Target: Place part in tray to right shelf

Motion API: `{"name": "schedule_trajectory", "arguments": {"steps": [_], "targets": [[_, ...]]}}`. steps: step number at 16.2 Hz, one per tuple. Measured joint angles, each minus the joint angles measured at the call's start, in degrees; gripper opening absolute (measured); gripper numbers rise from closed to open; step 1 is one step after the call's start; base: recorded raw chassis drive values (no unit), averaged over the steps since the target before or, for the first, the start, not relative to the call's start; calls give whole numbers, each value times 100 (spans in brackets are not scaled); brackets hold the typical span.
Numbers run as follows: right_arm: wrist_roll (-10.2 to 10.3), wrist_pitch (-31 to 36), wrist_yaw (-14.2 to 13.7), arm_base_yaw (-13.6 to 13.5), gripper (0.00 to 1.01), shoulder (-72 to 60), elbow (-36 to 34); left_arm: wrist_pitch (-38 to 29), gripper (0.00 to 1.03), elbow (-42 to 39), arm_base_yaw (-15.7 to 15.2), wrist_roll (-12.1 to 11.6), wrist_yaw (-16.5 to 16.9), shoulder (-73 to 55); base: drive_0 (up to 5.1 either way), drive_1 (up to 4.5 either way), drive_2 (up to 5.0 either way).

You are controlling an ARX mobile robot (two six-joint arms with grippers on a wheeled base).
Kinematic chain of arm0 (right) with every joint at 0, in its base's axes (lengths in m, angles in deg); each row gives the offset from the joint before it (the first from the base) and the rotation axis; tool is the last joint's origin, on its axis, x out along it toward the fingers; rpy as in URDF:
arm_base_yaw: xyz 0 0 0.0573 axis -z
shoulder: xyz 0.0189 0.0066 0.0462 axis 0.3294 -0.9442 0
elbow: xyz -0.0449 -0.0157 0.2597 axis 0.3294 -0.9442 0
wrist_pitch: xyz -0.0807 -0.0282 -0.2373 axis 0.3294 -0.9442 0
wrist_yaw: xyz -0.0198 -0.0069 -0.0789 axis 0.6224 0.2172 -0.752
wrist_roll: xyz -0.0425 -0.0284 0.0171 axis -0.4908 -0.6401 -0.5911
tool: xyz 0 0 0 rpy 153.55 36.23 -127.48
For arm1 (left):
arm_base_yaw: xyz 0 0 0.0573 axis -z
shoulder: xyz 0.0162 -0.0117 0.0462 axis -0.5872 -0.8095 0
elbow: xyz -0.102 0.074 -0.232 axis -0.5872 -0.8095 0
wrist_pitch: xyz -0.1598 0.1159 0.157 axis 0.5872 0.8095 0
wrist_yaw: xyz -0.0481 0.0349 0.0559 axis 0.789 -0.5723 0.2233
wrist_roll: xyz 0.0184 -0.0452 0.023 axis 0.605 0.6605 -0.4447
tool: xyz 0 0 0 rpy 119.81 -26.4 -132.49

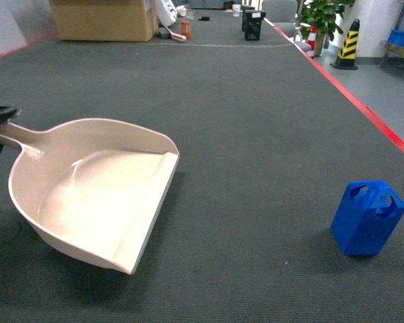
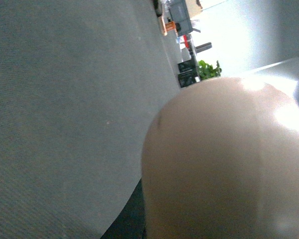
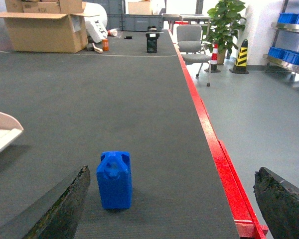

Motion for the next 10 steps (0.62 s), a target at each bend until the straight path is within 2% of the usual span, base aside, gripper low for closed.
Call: {"name": "schedule_trajectory", "arguments": {"steps": [3, 5, 7, 10], "targets": [[0, 0, 0, 0, 98, 0, 0, -17, 17, -197, 142, 149, 28, 470, 0, 0, 0], [0, 0, 0, 0, 98, 0, 0, -33, 17, -365, 490, 326, -22, 957, 0, 0, 0], [0, 0, 0, 0, 98, 0, 0, -31, 17, -389, 887, 459, -291, 1215, 0, 0, 0], [0, 0, 2, 0, 98, 0, 0, -28, 17, -13, 1298, 605, -391, 1147, 0, 0, 0]]}}
